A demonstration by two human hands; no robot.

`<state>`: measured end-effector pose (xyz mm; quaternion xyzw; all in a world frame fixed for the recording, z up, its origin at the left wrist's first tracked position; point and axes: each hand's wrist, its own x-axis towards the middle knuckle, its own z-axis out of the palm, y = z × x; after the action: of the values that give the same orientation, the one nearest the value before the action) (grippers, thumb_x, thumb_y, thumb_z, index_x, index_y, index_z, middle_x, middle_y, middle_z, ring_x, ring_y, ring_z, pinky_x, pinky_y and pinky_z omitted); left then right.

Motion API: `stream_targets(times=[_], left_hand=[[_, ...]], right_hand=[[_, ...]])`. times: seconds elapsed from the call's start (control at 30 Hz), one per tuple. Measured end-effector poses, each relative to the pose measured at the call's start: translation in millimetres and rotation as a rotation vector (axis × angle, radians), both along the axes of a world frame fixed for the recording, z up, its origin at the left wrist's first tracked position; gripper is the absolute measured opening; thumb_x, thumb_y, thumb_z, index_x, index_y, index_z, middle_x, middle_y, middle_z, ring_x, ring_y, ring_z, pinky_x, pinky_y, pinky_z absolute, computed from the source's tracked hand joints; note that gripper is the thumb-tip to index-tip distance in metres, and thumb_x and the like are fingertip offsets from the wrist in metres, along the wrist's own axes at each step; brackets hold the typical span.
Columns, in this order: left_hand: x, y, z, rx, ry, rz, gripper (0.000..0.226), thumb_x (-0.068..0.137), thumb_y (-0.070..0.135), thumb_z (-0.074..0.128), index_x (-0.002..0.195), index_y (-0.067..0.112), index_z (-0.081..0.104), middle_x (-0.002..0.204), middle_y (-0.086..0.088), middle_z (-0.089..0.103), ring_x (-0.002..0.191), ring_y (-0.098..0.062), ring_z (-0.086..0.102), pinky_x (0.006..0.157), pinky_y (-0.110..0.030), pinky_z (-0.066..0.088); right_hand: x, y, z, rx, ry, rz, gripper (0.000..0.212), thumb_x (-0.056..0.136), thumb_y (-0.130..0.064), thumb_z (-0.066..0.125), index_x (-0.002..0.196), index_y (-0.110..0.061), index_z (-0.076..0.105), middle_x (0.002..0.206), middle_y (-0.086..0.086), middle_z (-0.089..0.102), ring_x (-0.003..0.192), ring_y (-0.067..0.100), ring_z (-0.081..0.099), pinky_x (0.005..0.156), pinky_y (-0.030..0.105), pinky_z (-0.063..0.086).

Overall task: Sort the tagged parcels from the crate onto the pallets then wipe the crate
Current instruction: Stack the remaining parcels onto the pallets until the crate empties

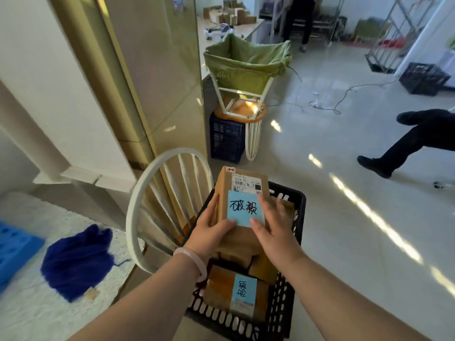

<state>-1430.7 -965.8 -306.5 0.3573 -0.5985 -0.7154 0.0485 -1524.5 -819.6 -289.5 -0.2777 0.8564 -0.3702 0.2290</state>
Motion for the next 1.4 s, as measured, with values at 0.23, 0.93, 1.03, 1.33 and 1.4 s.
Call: stream_targets(times=[0.23,0.93,1.03,1.33,1.4], left_hand=[[48.3,25.9,34.3,-0.263,0.108,0.004,0.076,0.099,0.025,0.056,0.135,0.067,0.004,0.141,0.010,0.047,0.122,-0.009,0.051,0.099,-0.024,0.048],[331.1,15.1,68.1,-0.557,-0.112,0.577,0.083,0.091,0.034,0.067,0.150,0.050,0.011,0.134,0.012,0.043,0.110,-0.005,0.055,0.082,-0.018,0.053],[383.3,-4.8,66.8,-0.561,-0.111,0.634,0.083,0.091,0.029,0.069,0.150,0.048,0.013,0.137,0.011,0.042,0.115,-0.005,0.052,0.092,-0.028,0.053],[501.9,-61.6,53.8,-0.547,-0.099,0.706,0.085,0.091,0.024,0.069,0.151,0.045,0.013,0.138,0.011,0.043,0.122,-0.009,0.052,0.101,-0.032,0.050],[516.6,-71.8,48.7,-0.522,-0.108,0.715,0.085,0.090,0.026,0.070,0.150,0.047,0.013,0.138,0.010,0.043,0.123,-0.011,0.052,0.102,-0.036,0.050]], right_hand=[[12.5,-6.3,29.8,-0.079,-0.082,0.197,0.066,0.099,-0.039,0.050,0.149,-0.054,0.009,0.144,-0.007,0.029,0.116,0.008,0.036,0.096,0.031,0.042],[259.7,-111.3,54.1,-0.178,0.017,0.821,0.069,0.096,-0.042,0.055,0.149,-0.053,0.013,0.150,-0.012,0.013,0.131,0.011,0.030,0.109,0.038,0.041],[311.7,-137.4,52.4,-0.170,0.028,0.874,0.070,0.097,-0.039,0.054,0.151,-0.050,0.012,0.151,-0.009,0.013,0.131,0.011,0.028,0.108,0.034,0.037],[423.9,-208.8,44.7,-0.129,-0.068,0.978,0.070,0.095,-0.043,0.057,0.149,-0.055,0.013,0.156,-0.009,0.008,0.135,0.013,0.029,0.107,0.035,0.041],[438.8,-218.5,40.7,-0.110,-0.074,0.981,0.069,0.095,-0.044,0.056,0.148,-0.057,0.014,0.157,-0.008,0.010,0.137,0.014,0.028,0.109,0.038,0.040]])
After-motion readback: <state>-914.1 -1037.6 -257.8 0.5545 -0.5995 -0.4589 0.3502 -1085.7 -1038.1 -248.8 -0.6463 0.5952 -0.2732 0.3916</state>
